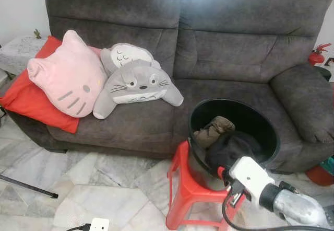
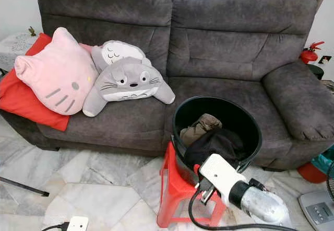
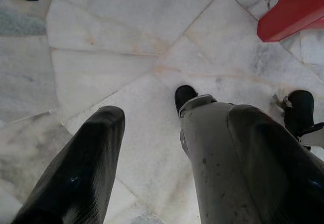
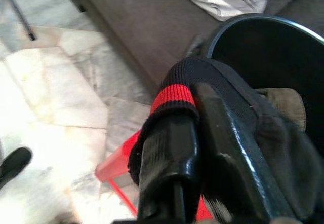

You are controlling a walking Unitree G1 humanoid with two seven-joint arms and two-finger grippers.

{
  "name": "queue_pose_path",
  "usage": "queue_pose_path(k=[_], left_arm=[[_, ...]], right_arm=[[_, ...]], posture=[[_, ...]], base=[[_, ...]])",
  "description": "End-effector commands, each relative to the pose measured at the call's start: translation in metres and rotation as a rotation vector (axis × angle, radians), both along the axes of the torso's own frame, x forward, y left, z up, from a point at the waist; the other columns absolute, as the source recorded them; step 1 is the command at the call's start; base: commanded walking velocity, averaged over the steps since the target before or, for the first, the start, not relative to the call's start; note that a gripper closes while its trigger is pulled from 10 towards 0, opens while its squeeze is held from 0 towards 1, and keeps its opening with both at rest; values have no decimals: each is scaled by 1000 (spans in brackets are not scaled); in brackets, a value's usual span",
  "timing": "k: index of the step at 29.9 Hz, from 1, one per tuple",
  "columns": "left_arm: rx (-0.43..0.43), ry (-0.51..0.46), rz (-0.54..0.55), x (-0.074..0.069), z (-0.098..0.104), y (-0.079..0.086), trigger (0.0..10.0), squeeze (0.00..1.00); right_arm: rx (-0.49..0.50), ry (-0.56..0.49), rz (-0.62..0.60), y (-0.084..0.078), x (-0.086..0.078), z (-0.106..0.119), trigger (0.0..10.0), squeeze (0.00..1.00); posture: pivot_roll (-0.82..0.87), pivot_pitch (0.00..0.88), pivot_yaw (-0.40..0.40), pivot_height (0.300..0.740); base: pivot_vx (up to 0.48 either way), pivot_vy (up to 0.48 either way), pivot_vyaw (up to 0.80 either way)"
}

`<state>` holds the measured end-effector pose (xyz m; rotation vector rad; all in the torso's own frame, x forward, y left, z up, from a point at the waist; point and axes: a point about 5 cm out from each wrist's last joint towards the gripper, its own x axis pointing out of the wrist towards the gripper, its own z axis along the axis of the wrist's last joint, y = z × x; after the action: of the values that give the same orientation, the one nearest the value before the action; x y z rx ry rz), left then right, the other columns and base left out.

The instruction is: Hang hanger

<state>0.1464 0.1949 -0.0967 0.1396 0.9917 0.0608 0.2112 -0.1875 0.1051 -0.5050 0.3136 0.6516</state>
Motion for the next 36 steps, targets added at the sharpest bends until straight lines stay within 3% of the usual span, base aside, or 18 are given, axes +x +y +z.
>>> queue_pose_path(k=[1, 2, 12, 13, 15, 16, 17, 27, 36], left_arm=[[6, 33, -6, -7, -3, 1, 10000, 0], [7, 33, -6, -7, -3, 1, 10000, 0], [11, 39, -5, -9, -3, 4, 10000, 0], [11, 40, -5, -9, -3, 4, 10000, 0], [11, 40, -5, -9, -3, 4, 10000, 0], [12, 41, -4, -10, -3, 4, 10000, 0], [12, 42, -4, -10, -3, 4, 10000, 0], [16, 56, -5, -14, -5, 6, 10000, 0], [16, 81, -4, -21, -7, 9, 10000, 0]], right_arm=[[-16, -19, -23, -4, 4, 1, 8000, 0], [-18, -14, -24, -4, 4, 0, 10000, 0], [-38, -3, -53, -9, 6, -8, 10000, 0], [-36, 2, -46, -8, 6, -9, 10000, 510], [-35, 4, -43, -8, 6, -9, 10000, 510], [-36, 3, -44, -8, 6, -9, 10000, 910], [-36, 2, -43, -8, 6, -8, 10000, 1000], [-36, -15, 1, -4, 4, 0, 10000, 1000], [-75, 43, 98, -6, -6, 8, 10000, 1000]], posture=[[-139, 0, -50, 740], [-139, 0, -50, 740], [-133, 0, -49, 740], [-133, 0, -49, 740], [-132, 0, -49, 740], [-132, 0, -49, 740], [-132, 0, -49, 740], [-138, 0, -48, 740], [-150, 0, -48, 740]], base=[[0, 0, 0], [0, 0, 0], [0, 0, 0], [0, 0, 0], [0, 0, 0], [0, 0, 0], [0, 0, 0], [0, 0, 0], [0, 0, 0]])
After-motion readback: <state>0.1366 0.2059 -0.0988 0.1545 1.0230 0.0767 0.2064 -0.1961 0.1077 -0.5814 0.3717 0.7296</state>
